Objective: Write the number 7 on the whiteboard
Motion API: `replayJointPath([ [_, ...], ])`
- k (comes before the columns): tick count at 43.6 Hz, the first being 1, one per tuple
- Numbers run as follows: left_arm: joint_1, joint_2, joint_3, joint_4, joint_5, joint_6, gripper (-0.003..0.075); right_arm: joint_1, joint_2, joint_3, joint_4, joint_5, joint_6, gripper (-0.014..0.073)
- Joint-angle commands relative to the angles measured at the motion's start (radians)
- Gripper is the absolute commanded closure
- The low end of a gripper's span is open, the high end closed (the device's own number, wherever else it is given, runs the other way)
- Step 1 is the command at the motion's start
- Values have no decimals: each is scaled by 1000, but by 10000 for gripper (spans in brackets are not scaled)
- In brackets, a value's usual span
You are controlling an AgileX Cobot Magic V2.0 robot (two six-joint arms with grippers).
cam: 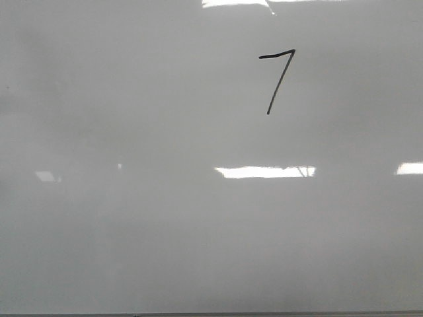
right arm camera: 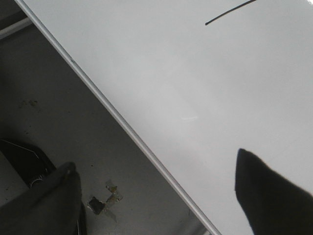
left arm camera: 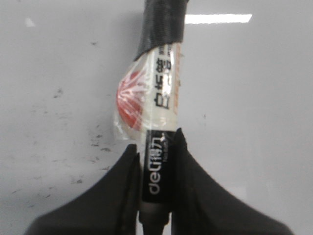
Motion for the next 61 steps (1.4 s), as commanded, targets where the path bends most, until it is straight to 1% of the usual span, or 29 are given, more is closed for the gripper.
replayJointPath([
  [1, 2, 46, -23, -18, -188, -12, 670, -7, -3, -30, -1, -52, 3, -59],
  [5, 2, 101, -23, -18, -257, -12, 667, -7, -3, -30, -1, -51, 3, -59],
  [8, 2, 137, -23, -18, -283, -12, 667, -7, -3, -30, 0, -51, 3, -59],
  [20, 2, 206, -23, -18, -316, -10, 661, -7, -3, -30, 16, -51, 3, -59],
  [24, 2, 212, -23, -18, -320, -10, 597, -7, -3, -30, 17, -51, 3, -59],
  [28, 2, 212, -23, -18, -320, -10, 484, -7, -3, -30, 17, -50, 3, -59],
  [32, 2, 212, -23, -18, -320, -10, 393, -7, -3, -30, 17, -46, 3, -59],
  [36, 2, 212, -23, -13, -320, -10, 346, -7, -3, -30, 17, -43, 3, -59],
  [42, 2, 207, -27, -13, -310, -8, 330, -7, -3, -30, 17, -40, 3, -59],
  [47, 4, 178, -29, -13, -246, 10, 330, -7, -4, -35, 17, -13, 3, -59],
  [51, 23, 128, -36, -11, -147, 50, 330, -8, -8, -59, 14, 36, 34, -59],
  [55, 41, 70, -68, 16, 8, 52, 325, -12, -10, -103, -42, 103, 117, -59],
  [57, 41, 45, -87, 38, 57, 52, 313, -12, -13, -122, -83, 126, 177, -59],
  [61, 39, 2, -125, 63, 153, 52, 261, -12, -20, -153, -162, 161, 256, -59],
])
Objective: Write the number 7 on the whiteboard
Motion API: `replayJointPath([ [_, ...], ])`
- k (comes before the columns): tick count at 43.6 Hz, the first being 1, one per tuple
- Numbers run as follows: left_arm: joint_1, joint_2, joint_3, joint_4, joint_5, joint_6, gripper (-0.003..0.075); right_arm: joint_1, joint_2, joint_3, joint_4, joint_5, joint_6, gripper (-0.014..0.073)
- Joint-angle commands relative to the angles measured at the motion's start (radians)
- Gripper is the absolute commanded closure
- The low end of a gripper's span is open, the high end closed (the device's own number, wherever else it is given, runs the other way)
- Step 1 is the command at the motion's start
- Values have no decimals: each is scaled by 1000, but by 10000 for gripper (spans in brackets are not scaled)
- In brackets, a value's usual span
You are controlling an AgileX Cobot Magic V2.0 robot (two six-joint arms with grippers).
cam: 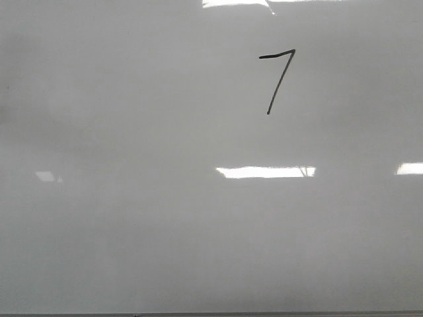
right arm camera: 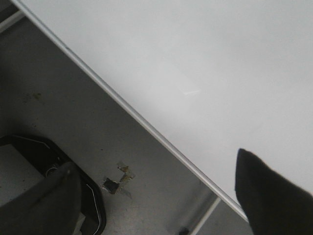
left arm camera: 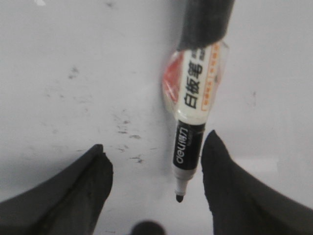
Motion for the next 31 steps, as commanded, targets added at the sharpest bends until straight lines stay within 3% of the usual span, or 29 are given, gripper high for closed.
replayJointPath([
  [1, -2, -74, -74, 21, 70, 4, 252, -6, -16, -60, -93, 3, 89, -59],
  [8, -2, -172, -193, 5, 422, 4, 239, -6, -57, -62, -159, 56, 159, -59],
  [11, -3, -217, -234, 4, 515, 4, 239, -6, -88, -58, -159, 51, 195, -59],
  [17, -60, -345, -268, -21, 608, 63, 239, -6, -159, -56, -159, 33, 276, -59],
  [25, -211, -500, -268, -224, 761, 194, 239, -6, -206, -56, -159, 25, 277, -59],
  [31, -307, -588, -268, -311, 805, 203, 241, -6, -208, -56, -159, 24, 277, -59],
])
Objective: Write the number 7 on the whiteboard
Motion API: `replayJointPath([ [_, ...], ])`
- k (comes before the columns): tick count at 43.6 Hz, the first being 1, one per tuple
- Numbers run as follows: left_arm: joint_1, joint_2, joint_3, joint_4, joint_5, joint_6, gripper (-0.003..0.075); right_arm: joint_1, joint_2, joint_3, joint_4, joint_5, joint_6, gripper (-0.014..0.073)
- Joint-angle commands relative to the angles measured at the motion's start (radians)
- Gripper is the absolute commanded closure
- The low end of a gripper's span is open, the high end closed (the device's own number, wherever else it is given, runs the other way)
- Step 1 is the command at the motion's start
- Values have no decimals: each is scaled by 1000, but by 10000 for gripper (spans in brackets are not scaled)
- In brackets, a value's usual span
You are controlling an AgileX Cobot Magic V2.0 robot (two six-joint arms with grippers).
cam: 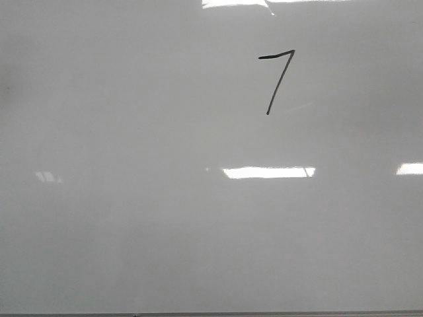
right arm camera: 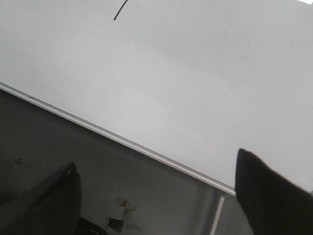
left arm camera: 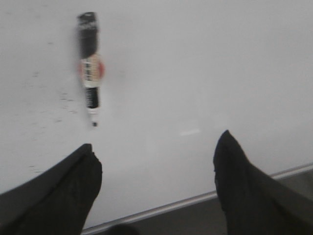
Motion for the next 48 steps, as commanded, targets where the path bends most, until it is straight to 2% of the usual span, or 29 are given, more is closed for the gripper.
replayJointPath([
  [1, -67, -59, -31, -71, -28, 15, 241, -6, 6, -25, -25, -69, 2, -59],
  [5, -116, -92, -30, -75, -26, 15, 242, -6, 6, -25, -25, -70, 2, -59],
  [11, -135, -96, -29, -75, -26, 15, 265, -6, 6, -25, -24, -71, 2, -59],
  [15, -135, -96, -29, -75, -31, 15, 332, -6, 6, -25, -23, -70, 2, -39],
  [17, -135, -96, -29, -75, -33, 15, 385, -6, 6, -25, -22, -70, 2, 8],
  [20, -135, -96, -29, -75, -37, 15, 464, -6, 6, -25, -18, -70, 2, 123],
  [26, -135, -96, -29, -75, -39, 15, 615, -6, 6, -25, -11, -70, 2, 437],
  [31, -135, -96, -29, -75, -41, 15, 713, -6, 6, -25, 0, -70, 2, 666],
  [33, -135, -96, -29, -75, -41, 15, 740, -6, 6, -25, 1, -70, 2, 657],
  [48, -135, -96, -29, -75, -41, 15, 741, -6, 6, -25, 7, -98, 2, 662],
])
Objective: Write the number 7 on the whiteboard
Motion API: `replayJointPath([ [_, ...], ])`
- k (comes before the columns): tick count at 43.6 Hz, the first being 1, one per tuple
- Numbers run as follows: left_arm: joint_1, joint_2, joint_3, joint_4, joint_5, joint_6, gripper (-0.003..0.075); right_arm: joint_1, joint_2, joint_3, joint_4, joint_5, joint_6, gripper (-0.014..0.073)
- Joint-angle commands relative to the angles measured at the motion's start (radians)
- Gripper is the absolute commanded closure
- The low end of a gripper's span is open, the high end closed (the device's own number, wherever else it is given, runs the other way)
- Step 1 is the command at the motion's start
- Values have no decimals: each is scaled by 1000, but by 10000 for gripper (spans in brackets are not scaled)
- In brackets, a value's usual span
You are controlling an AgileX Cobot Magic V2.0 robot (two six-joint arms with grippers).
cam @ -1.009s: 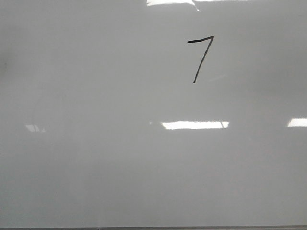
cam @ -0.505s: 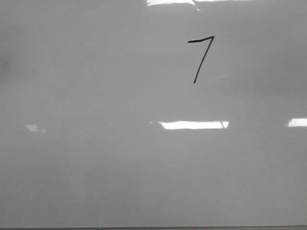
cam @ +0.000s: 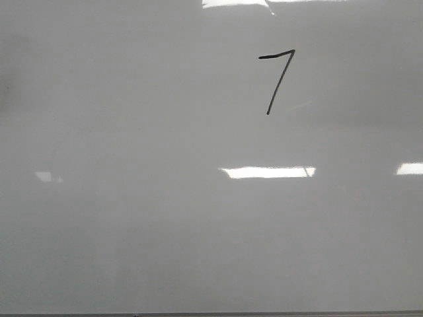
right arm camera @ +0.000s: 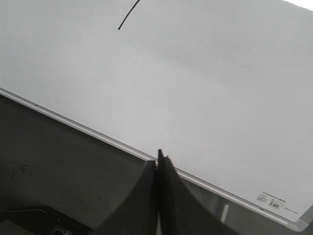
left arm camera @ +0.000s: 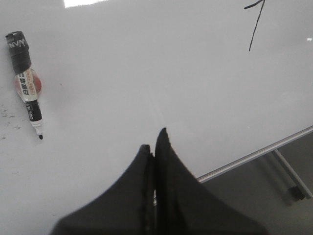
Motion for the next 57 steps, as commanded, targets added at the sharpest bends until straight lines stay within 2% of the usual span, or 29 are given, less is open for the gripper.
replayJointPath([
  [1, -8, 0, -29, -13, -75, -1, 741, -6, 6, -25, -2, -71, 0, 662],
  [18, -6, -13, -21, -13, -79, -1, 741, -6, 6, -25, -2, -71, 0, 662],
  [22, 40, -51, 9, 42, -110, 6, 741, -6, 6, -25, -2, -69, 0, 662],
  [27, 135, -138, 128, 52, -244, 6, 741, -6, 6, -25, -2, -68, 0, 662],
  [35, 276, -355, 453, 24, -550, 6, 741, -6, 6, -25, -2, -68, 0, 662],
  [42, 355, -564, 727, 20, -733, 6, 741, -6, 6, -25, -2, -67, 0, 662],
  [50, 404, -693, 904, 20, -883, 6, 741, -6, 6, -25, -2, -67, 0, 662],
  [57, 405, -694, 908, 29, -869, 6, 741, -6, 7, -25, -2, -63, 0, 662],
])
